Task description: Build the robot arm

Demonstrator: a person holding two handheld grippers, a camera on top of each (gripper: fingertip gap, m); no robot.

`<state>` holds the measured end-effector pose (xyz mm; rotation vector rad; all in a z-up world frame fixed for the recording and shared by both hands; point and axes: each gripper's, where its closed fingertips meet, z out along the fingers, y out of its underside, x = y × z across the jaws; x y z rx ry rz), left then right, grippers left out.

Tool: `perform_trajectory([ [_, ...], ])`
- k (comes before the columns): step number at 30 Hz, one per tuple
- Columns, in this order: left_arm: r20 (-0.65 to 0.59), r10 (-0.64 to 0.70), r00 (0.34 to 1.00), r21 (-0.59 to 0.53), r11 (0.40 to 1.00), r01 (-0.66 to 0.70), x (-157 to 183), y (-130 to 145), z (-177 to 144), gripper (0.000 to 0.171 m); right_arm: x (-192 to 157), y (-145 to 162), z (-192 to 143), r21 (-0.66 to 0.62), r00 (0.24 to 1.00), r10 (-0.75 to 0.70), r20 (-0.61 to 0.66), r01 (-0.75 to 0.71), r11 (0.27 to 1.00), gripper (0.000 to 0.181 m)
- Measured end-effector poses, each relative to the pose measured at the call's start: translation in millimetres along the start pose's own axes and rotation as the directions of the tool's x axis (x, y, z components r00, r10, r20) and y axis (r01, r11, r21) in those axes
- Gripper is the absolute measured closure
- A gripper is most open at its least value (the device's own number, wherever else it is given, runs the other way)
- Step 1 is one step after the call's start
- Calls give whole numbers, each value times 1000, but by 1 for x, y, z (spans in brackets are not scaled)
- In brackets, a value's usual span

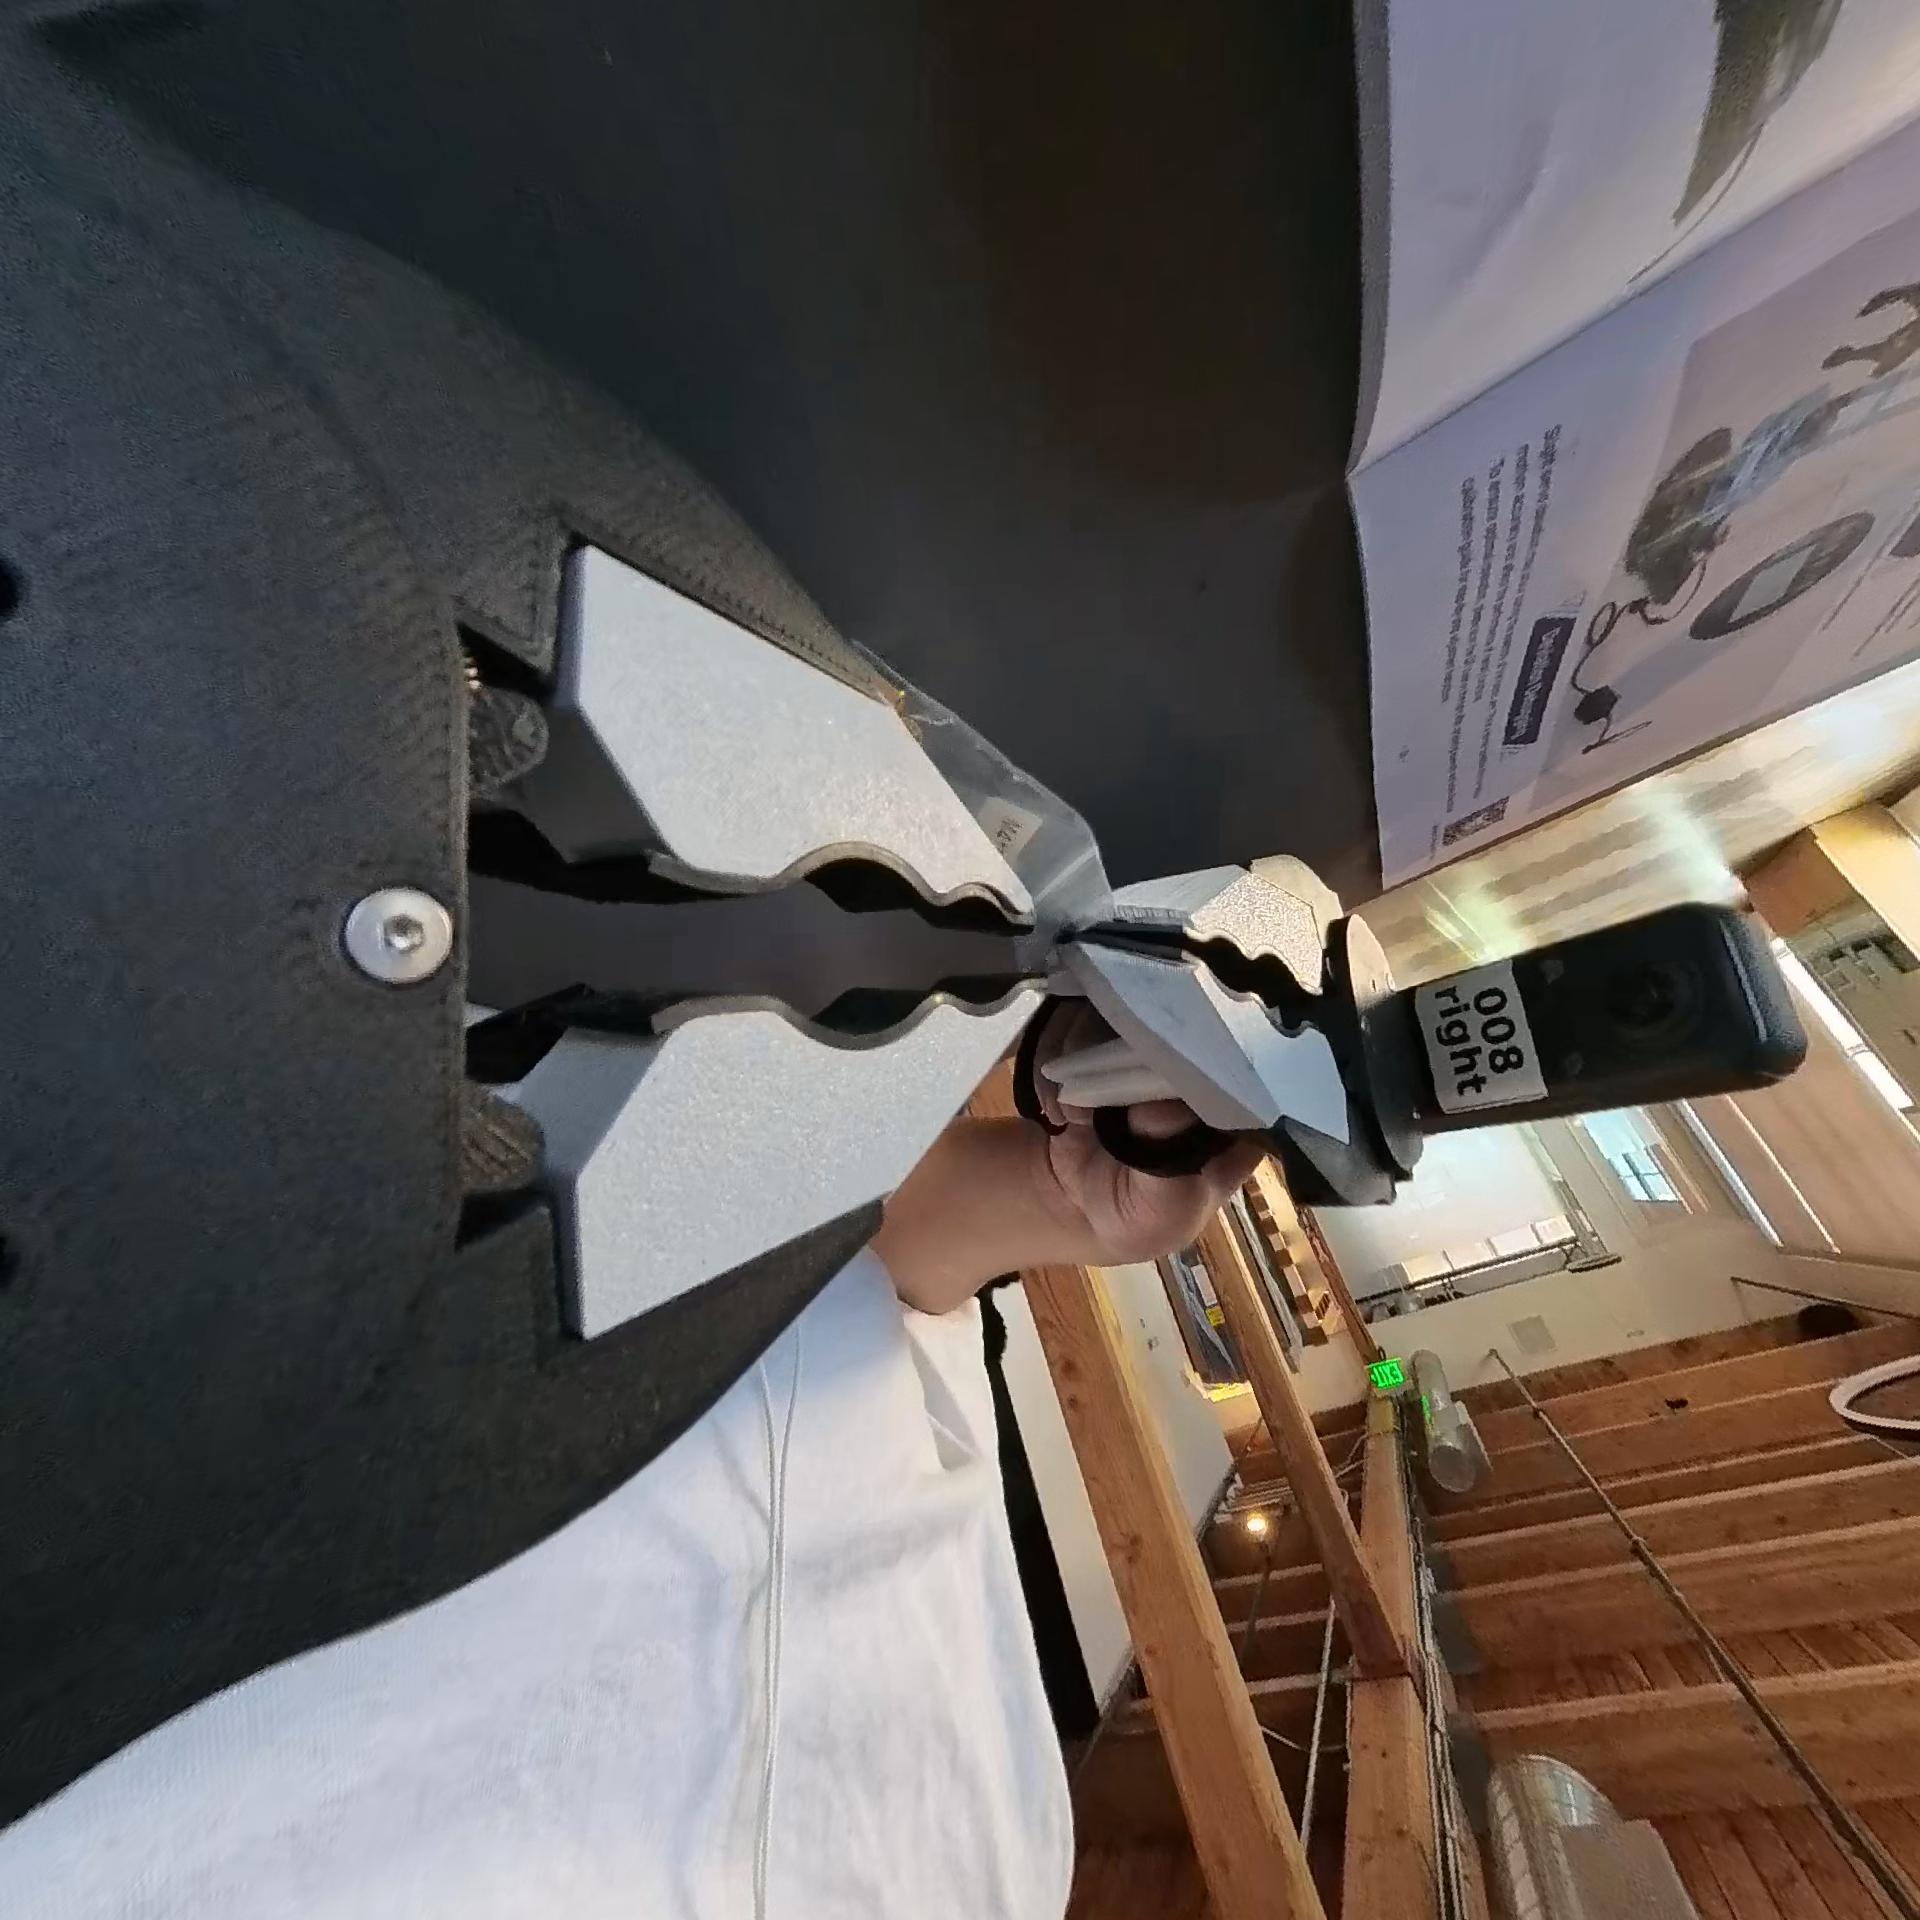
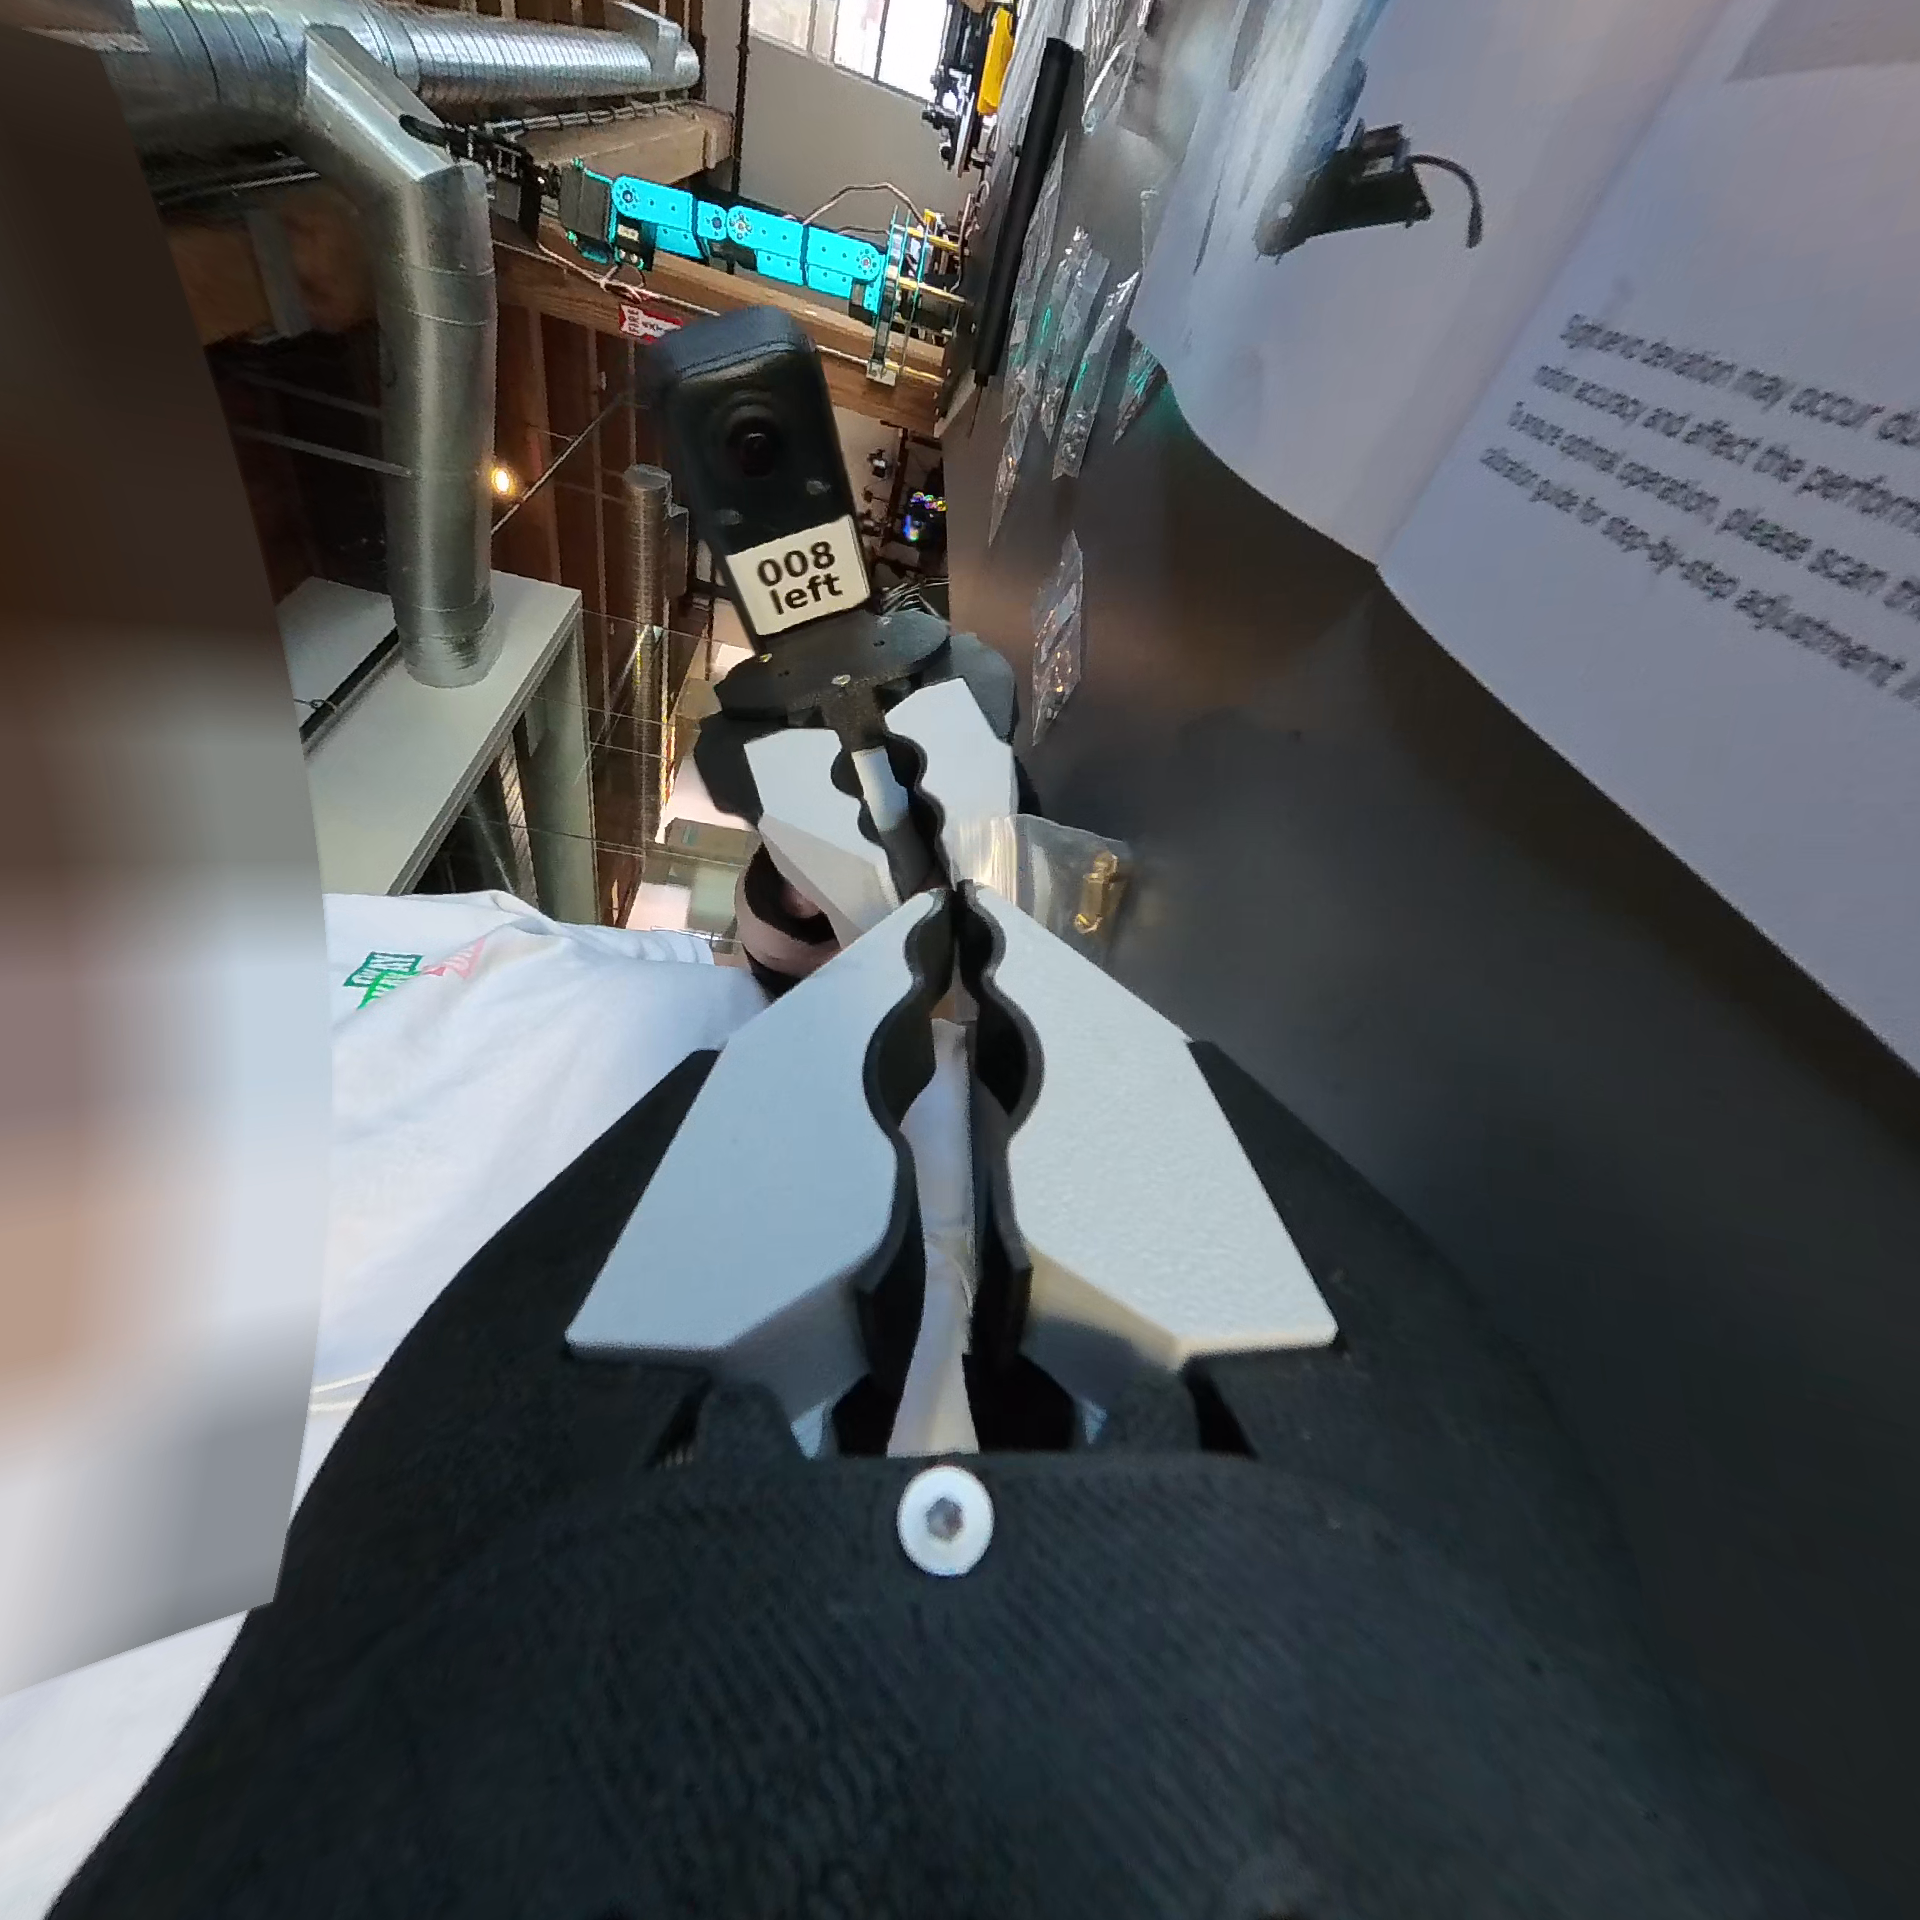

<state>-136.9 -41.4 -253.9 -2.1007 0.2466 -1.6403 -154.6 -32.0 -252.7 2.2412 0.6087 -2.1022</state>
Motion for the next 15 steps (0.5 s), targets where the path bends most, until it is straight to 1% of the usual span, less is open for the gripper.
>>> perform_trajectory([
  [6,21,-16,1000,6,1000,16,-3,-1,-1,170,0,1,1,-3,1000,-7,-6,7,1000,181],
  [10,34,-24,999,12,1000,23,-3,-2,-2,166,0,1,1,-5,1000,-14,-17,14,1000,181],
  [12,41,-31,999,12,999,30,-5,-1,-2,161,-1,1,2,-7,1000,-14,-15,14,1000,181],
  [15,37,-32,999,9,999,31,-4,0,-1,162,-1,2,4,-13,999,-22,-24,22,1000,181],
])
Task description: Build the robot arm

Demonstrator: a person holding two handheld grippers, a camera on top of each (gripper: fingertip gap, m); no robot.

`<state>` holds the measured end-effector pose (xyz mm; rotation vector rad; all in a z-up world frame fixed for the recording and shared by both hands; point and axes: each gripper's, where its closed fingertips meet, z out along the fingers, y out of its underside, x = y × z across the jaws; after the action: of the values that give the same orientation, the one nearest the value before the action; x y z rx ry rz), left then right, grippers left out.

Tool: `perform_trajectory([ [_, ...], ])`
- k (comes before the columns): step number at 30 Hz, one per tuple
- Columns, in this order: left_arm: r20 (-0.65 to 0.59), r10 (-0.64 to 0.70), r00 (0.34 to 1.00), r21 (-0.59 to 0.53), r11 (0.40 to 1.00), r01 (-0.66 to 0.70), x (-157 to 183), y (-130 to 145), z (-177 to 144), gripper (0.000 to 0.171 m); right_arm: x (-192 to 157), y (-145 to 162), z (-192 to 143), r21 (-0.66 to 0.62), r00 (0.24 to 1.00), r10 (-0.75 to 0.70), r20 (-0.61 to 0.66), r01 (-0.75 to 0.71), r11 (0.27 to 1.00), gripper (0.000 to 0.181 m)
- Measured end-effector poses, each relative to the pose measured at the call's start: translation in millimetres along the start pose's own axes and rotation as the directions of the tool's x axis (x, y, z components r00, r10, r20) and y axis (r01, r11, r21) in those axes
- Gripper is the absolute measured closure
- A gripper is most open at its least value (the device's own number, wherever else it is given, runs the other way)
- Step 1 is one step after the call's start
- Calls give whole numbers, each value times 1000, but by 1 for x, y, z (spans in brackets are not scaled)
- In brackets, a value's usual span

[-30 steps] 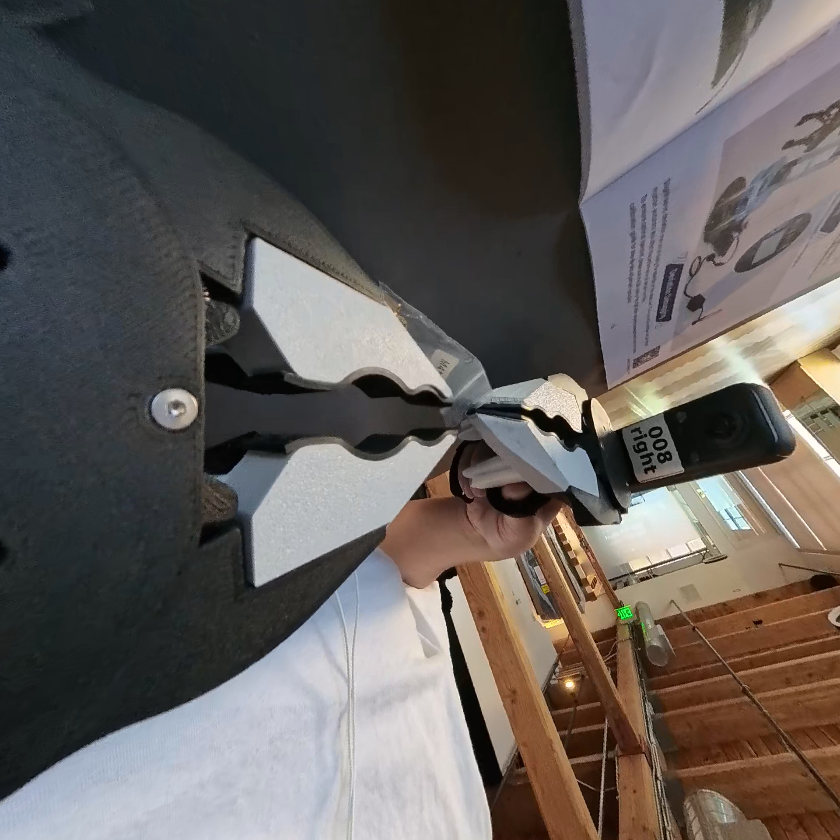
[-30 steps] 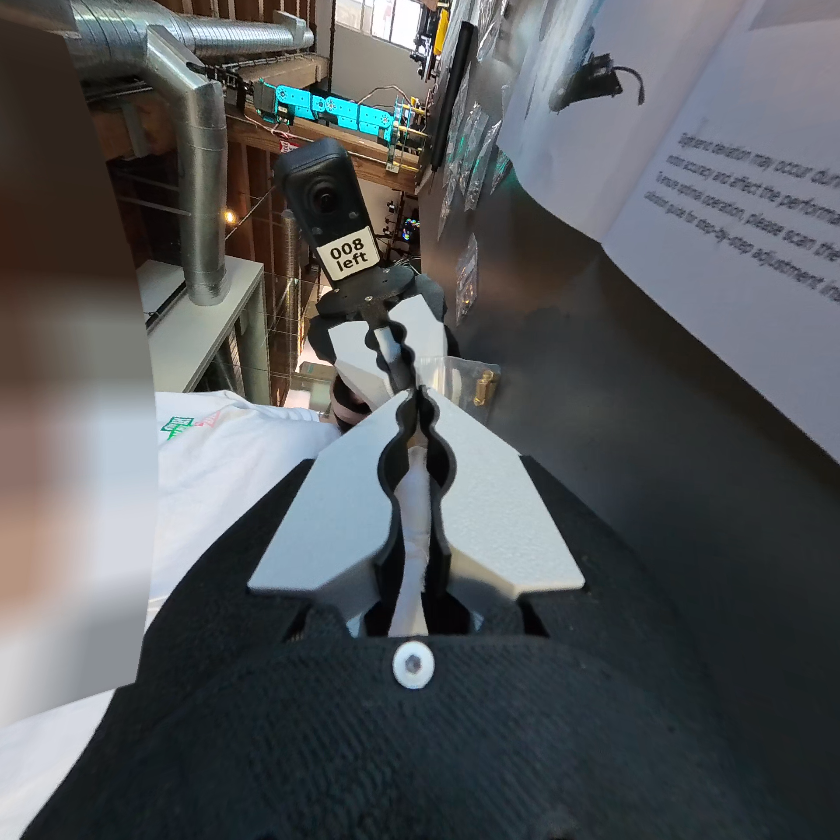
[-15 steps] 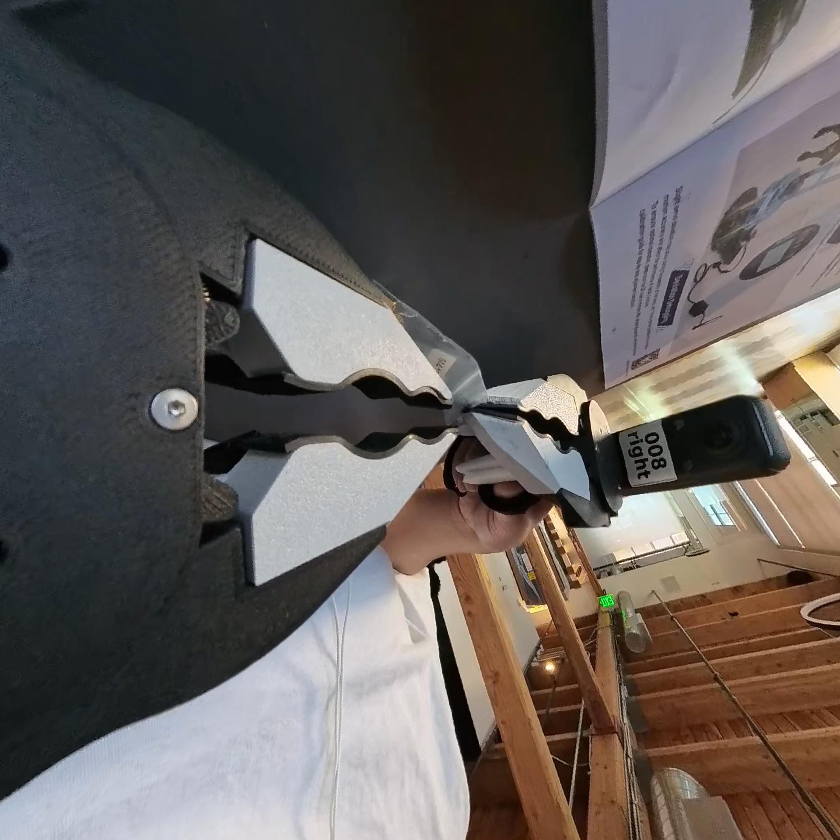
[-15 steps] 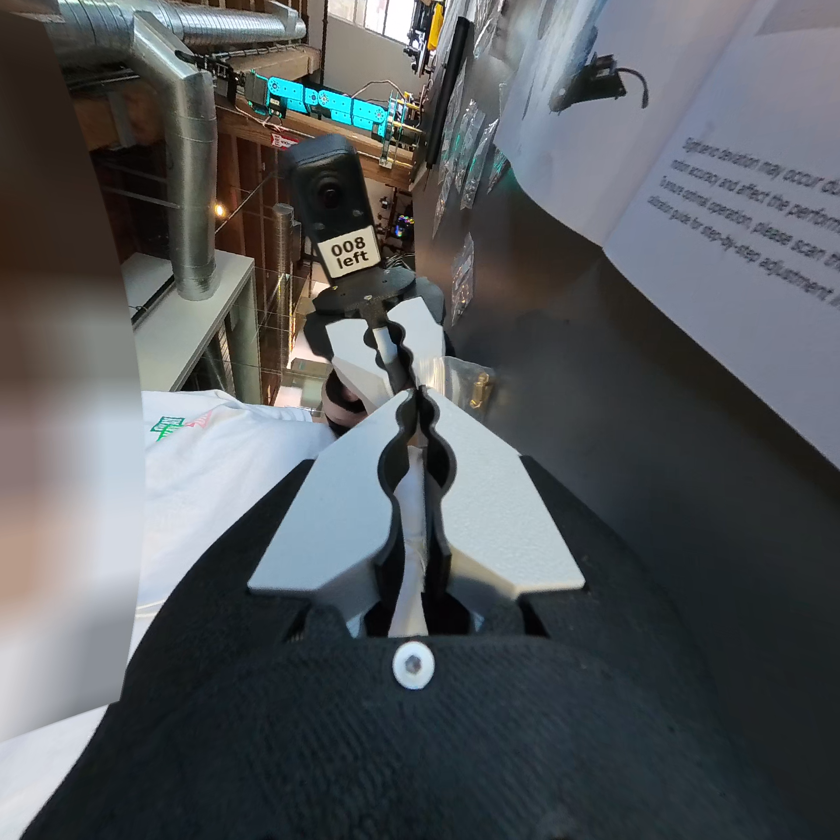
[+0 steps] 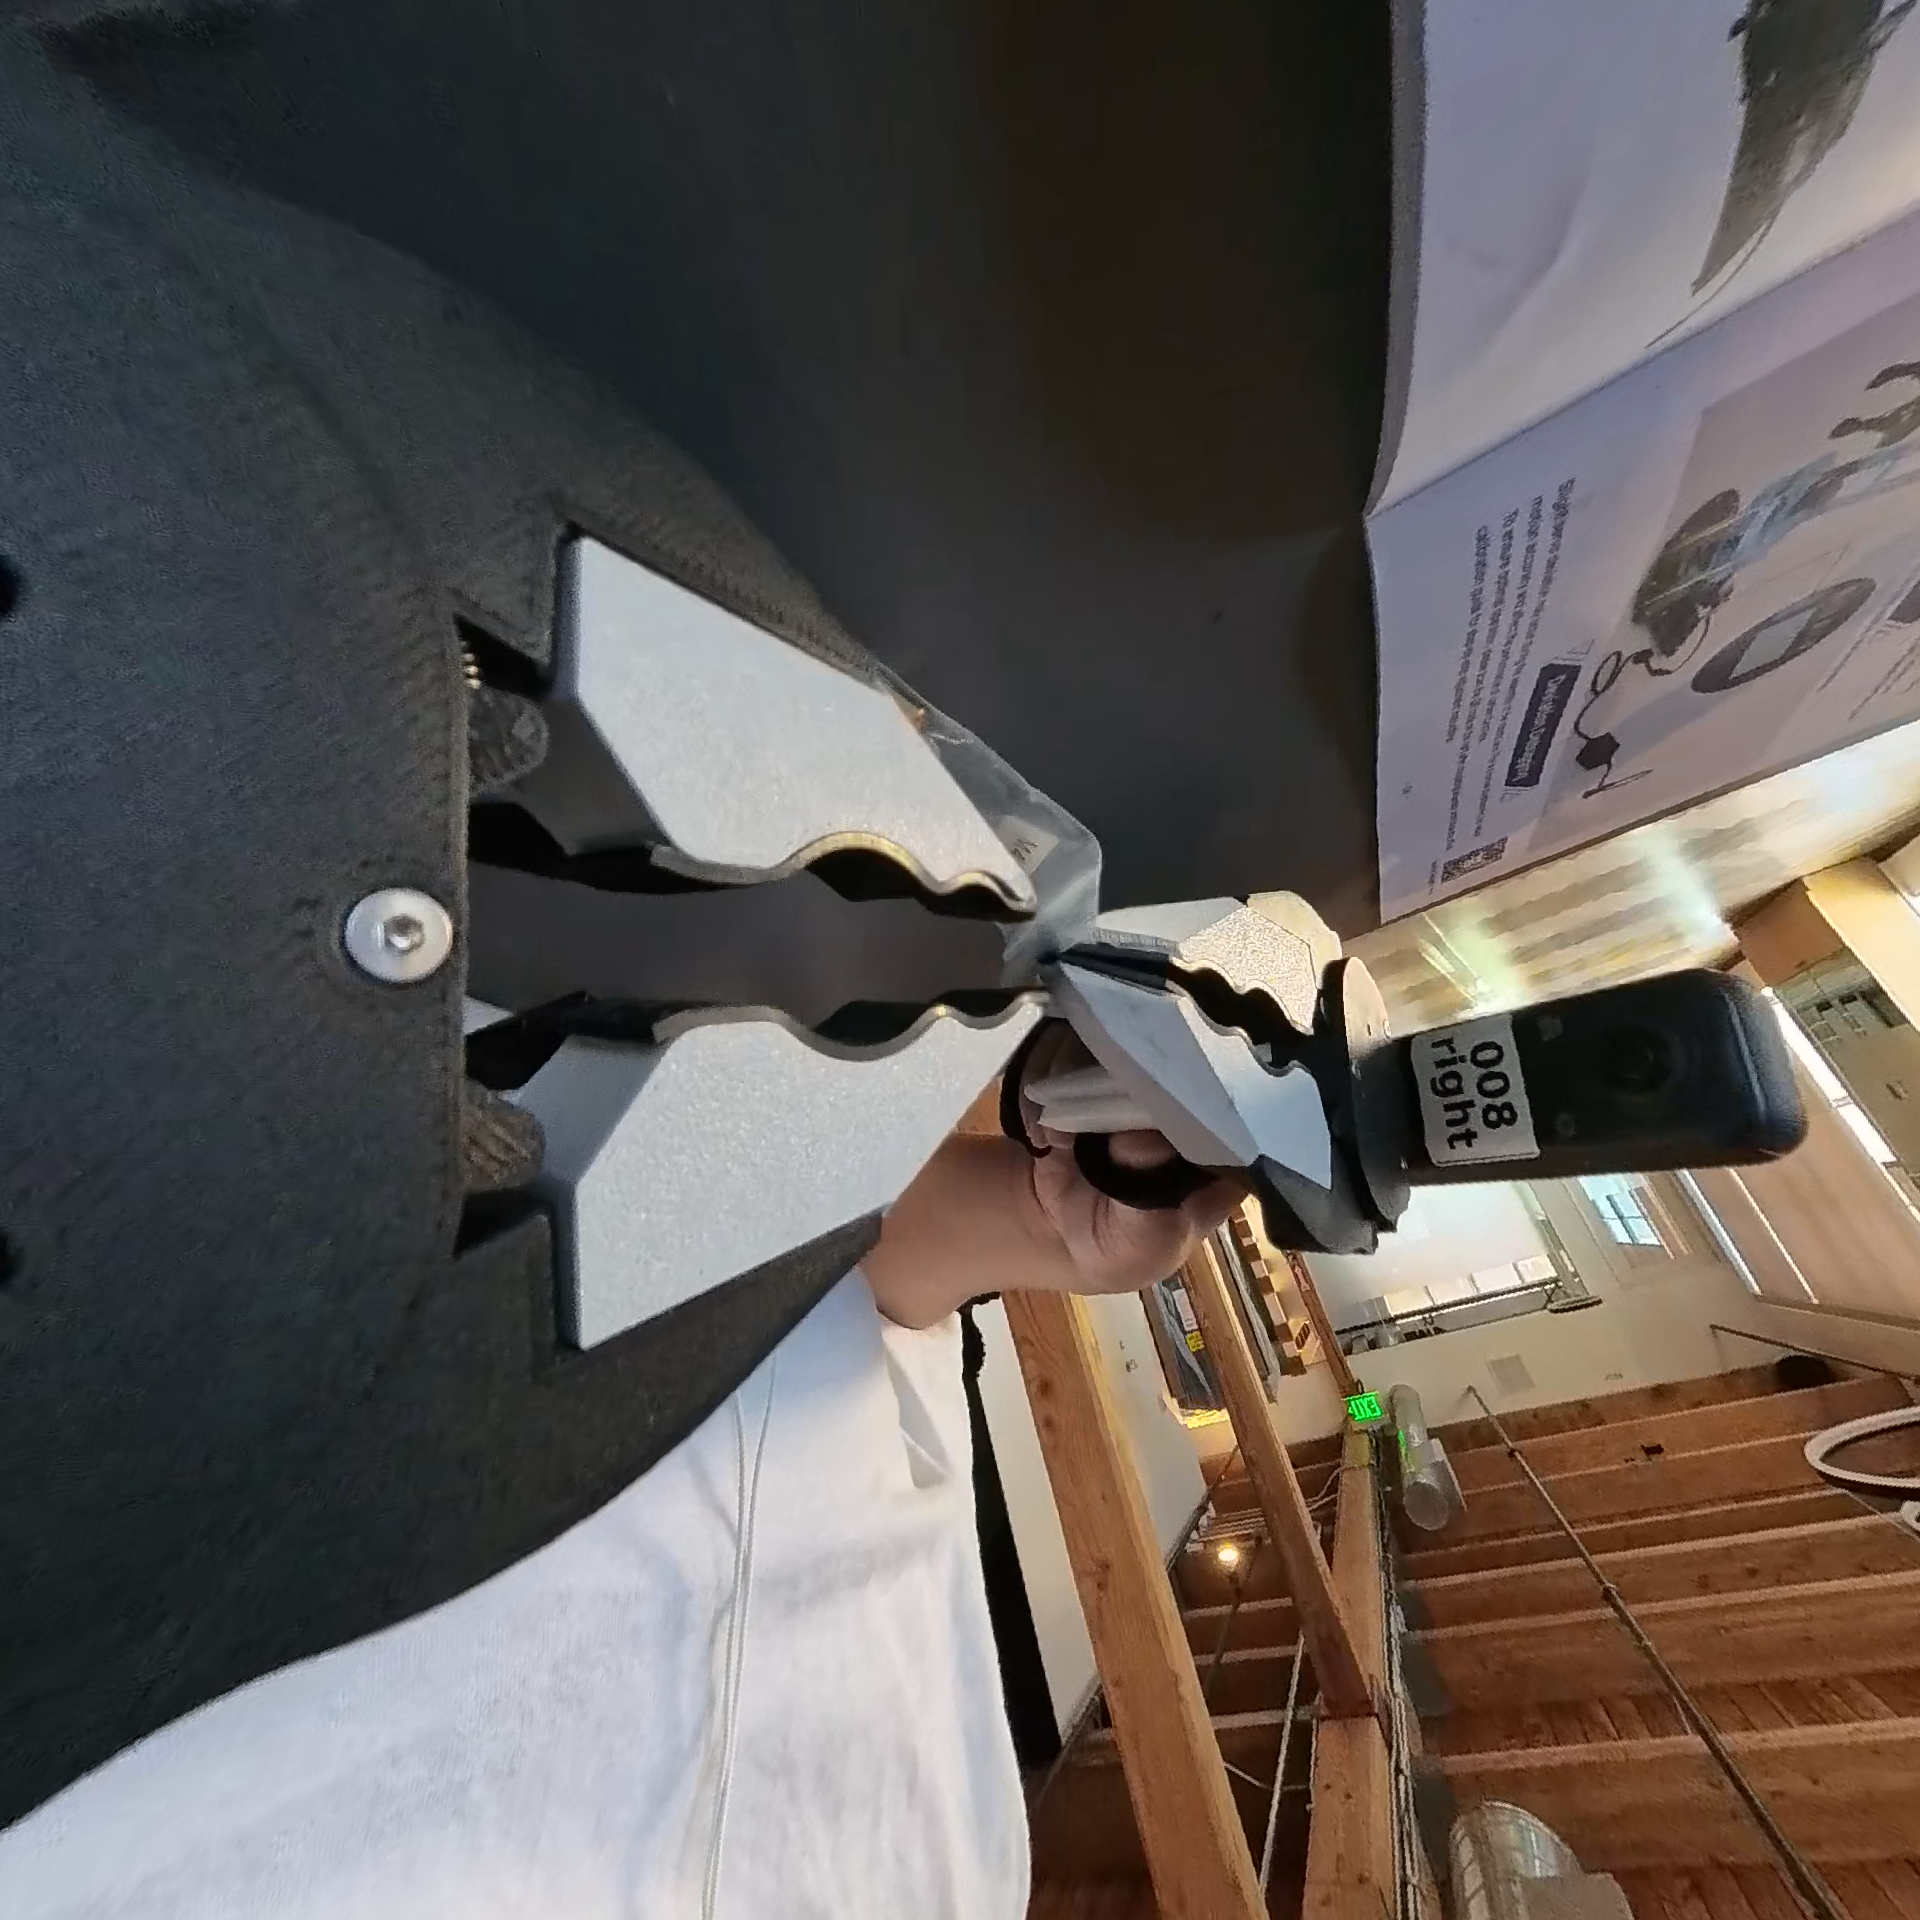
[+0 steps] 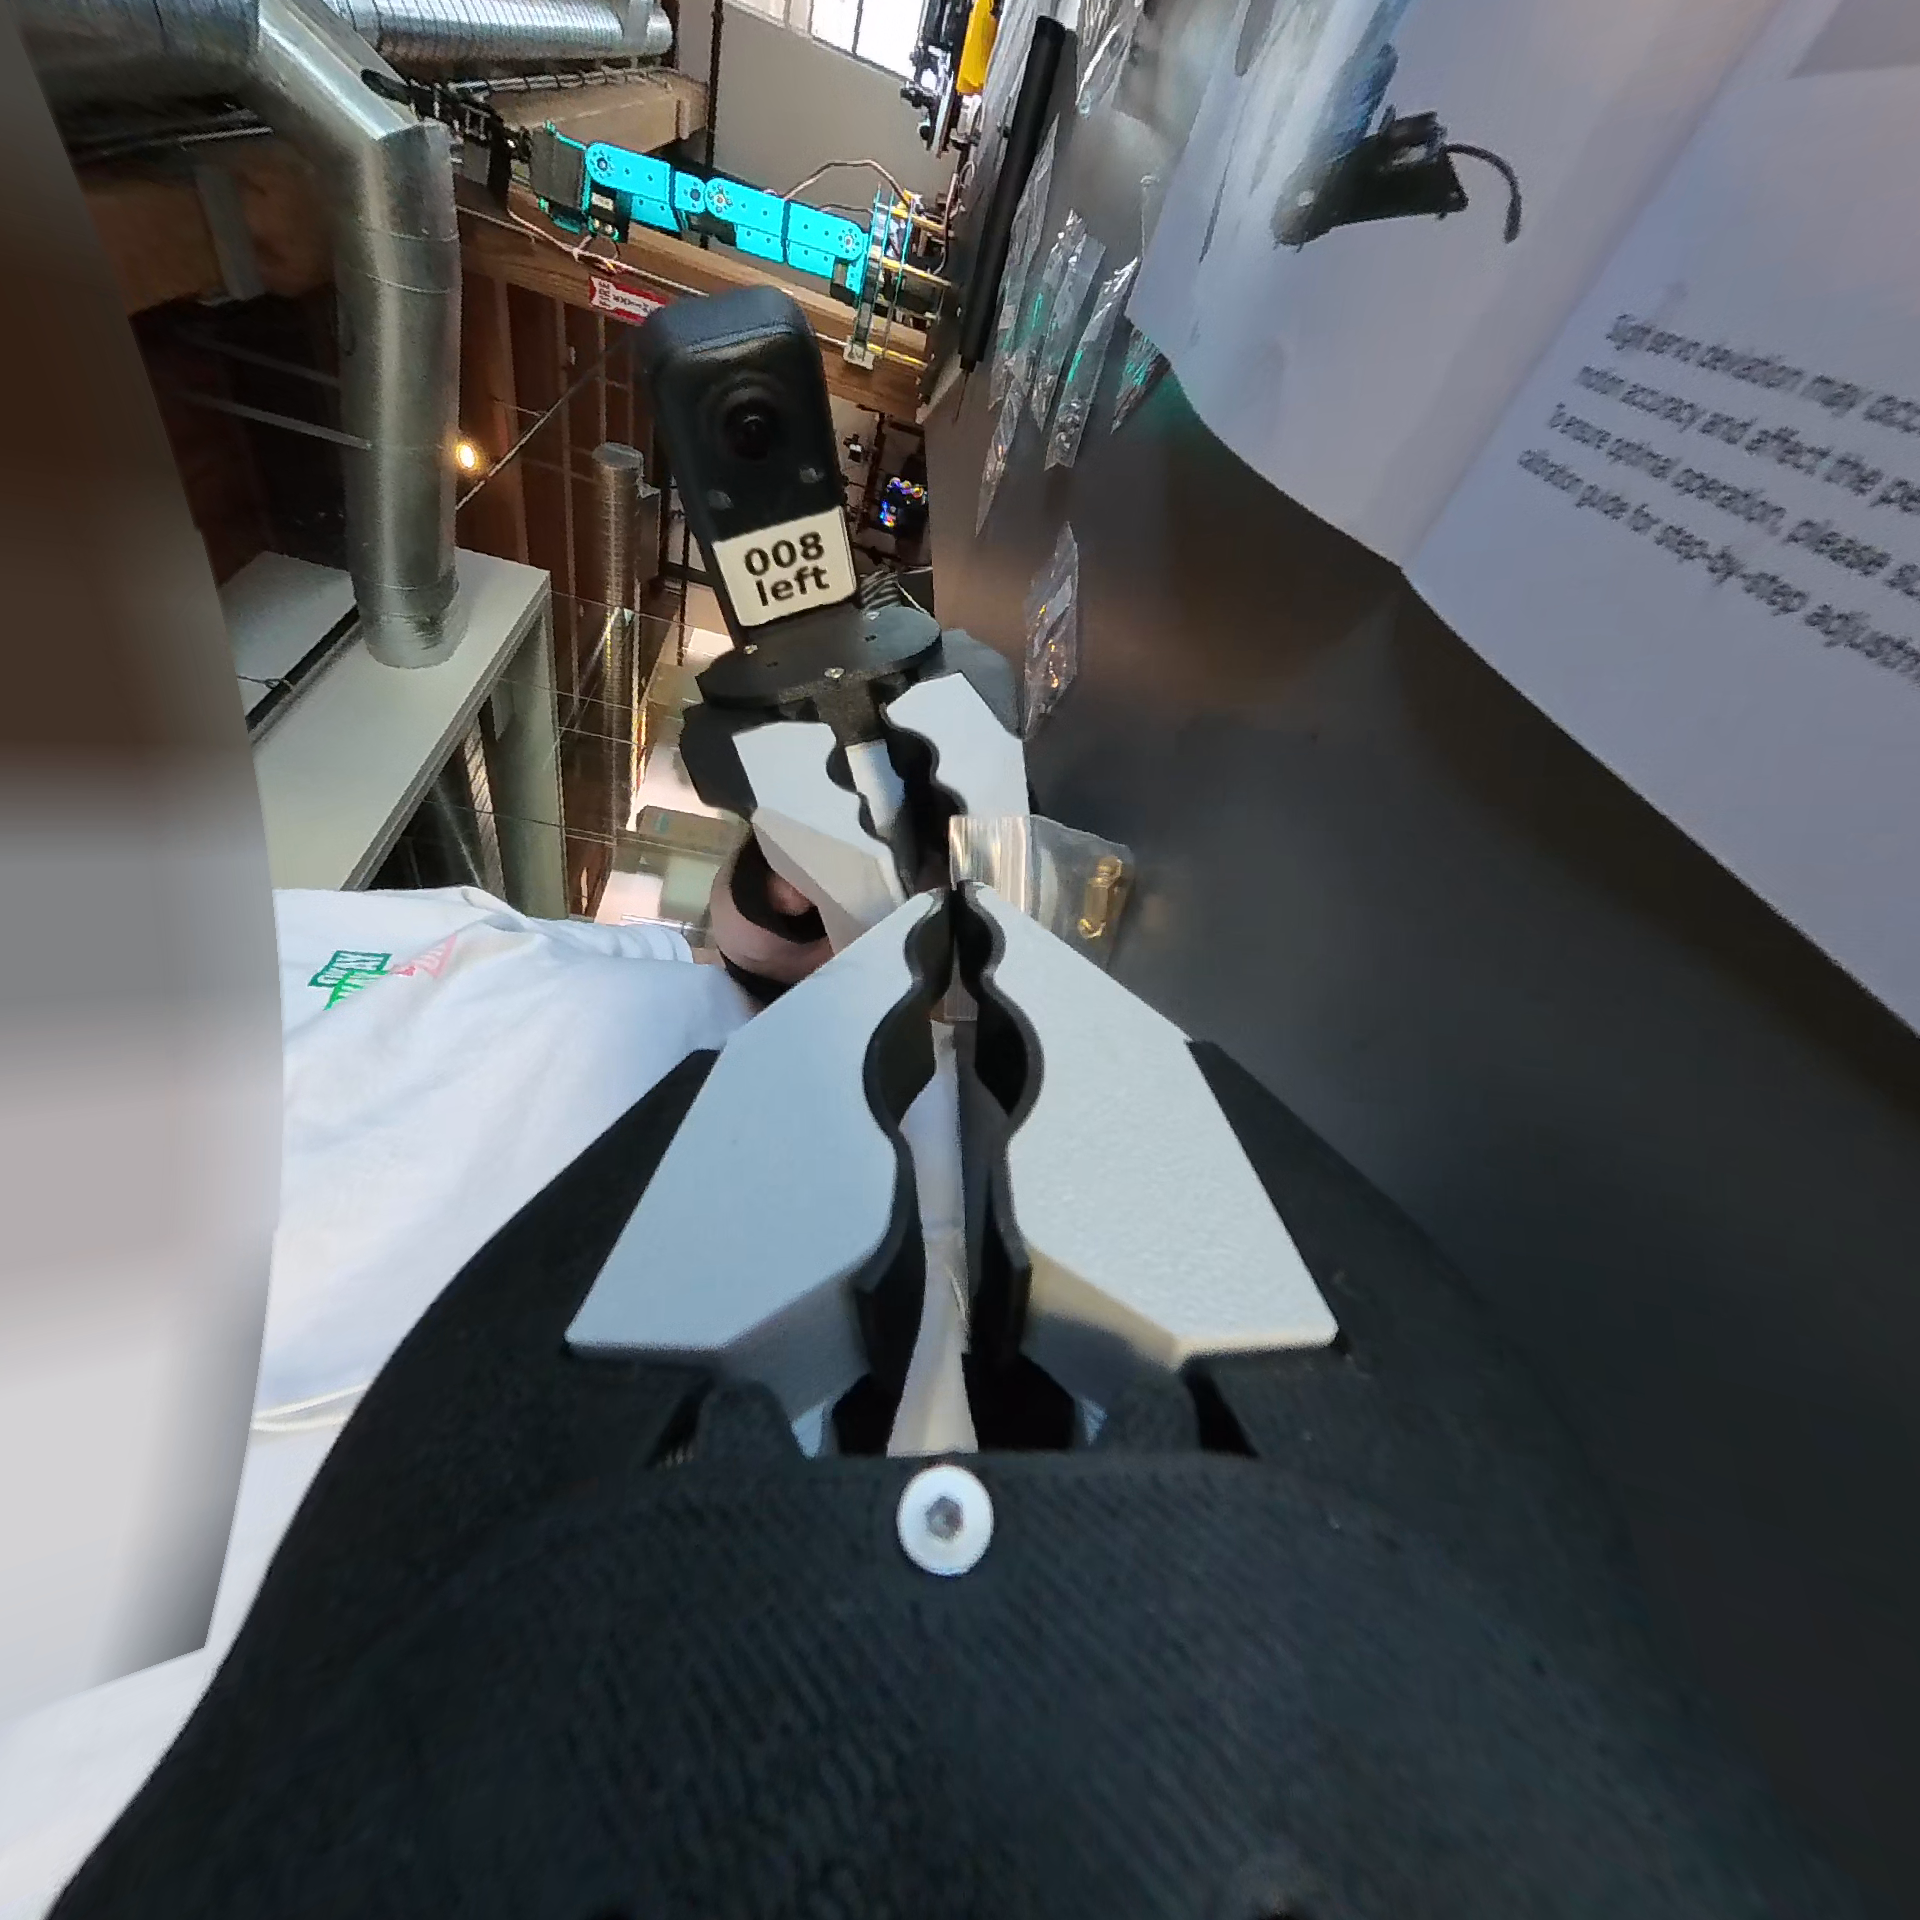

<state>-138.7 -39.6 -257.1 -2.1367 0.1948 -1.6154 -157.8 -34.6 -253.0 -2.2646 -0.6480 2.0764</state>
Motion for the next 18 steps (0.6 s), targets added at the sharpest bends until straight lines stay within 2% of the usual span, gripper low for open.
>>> perform_trajectory([
  [10,-37,9,999,-6,1000,-9,2,4,3,171,1,-3,-3,19,1000,5,-2,-5,1000,181],
  [18,-44,2,999,2,1000,-2,3,2,2,166,0,-1,-2,15,1000,9,4,-9,1000,181],
])
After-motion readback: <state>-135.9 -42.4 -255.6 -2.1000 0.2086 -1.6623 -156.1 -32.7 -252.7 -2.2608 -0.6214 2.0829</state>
